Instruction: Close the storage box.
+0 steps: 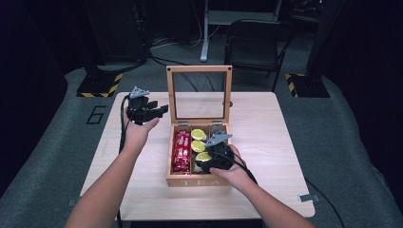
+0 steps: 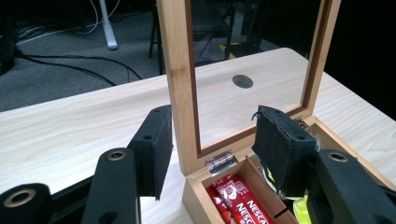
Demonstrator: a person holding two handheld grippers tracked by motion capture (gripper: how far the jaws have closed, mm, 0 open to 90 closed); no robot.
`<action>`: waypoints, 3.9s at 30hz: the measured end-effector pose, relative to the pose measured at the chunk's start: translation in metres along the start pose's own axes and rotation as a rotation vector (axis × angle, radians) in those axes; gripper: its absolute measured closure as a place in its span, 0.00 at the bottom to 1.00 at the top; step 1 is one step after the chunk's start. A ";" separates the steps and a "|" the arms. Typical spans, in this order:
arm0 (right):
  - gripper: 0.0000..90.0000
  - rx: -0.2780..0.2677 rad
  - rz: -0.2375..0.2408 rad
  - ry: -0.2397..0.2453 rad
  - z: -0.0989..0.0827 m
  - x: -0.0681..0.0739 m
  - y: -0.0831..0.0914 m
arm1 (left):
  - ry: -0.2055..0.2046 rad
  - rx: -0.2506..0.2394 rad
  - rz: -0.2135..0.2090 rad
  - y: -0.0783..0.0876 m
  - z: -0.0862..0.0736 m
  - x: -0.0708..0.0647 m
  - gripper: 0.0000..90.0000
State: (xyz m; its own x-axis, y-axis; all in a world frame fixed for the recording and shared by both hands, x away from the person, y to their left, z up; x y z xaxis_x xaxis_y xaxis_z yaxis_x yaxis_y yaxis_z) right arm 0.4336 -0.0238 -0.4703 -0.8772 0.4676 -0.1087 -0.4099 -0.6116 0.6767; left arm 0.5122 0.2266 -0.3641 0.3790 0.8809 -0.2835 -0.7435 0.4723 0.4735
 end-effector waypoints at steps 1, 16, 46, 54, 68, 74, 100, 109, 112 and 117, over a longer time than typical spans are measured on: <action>0.34 -0.003 -0.001 -0.001 0.000 0.000 -0.001 | -0.001 -0.001 0.000 0.000 0.000 0.000 0.52; 0.41 -0.005 -0.012 0.025 0.001 0.002 0.002 | -0.002 0.002 0.003 0.000 -0.001 0.001 0.52; 0.41 -0.050 -0.077 0.021 0.009 -0.018 0.040 | -0.002 0.000 0.015 0.002 -0.003 0.005 0.52; 0.41 -0.061 -0.114 -0.003 0.005 -0.033 0.053 | -0.003 0.001 0.013 0.001 -0.003 0.004 0.52; 0.41 -0.055 -0.182 -0.050 -0.009 -0.057 0.071 | -0.001 0.002 0.016 0.002 -0.003 0.006 0.52; 0.41 -0.044 -0.213 -0.075 -0.019 -0.069 0.077 | -0.005 0.008 0.018 0.002 -0.004 0.006 0.52; 0.41 0.034 -0.352 -0.197 -0.080 -0.108 0.091 | -0.001 0.011 0.024 0.001 -0.007 0.007 0.52; 0.41 0.055 -0.387 -0.281 -0.108 -0.115 0.095 | 0.001 0.015 0.021 0.000 -0.008 0.006 0.52; 0.41 0.066 -0.409 -0.298 -0.115 -0.118 0.096 | 0.001 0.016 0.022 -0.001 -0.009 0.007 0.52; 0.41 0.075 -0.422 -0.316 -0.127 -0.121 0.100 | 0.001 0.015 0.025 -0.001 -0.009 0.007 0.52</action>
State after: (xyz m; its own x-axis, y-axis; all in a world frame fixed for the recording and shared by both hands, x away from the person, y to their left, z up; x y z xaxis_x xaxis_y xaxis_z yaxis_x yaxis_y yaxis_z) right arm 0.4670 -0.2229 -0.4818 -0.5168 0.8398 -0.1663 -0.6818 -0.2863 0.6732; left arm 0.5111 0.2321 -0.3741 0.3597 0.8926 -0.2718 -0.7443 0.4502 0.4933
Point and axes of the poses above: each handheld gripper's, and its own axes: y roughly backward along the jaws, z roughly out of its top, x roughly to its left, the point moved 3 cm from there along -y, roughly forward along the jaws, and after that the axes turned 11 degrees about y, right-handed, at the moved point
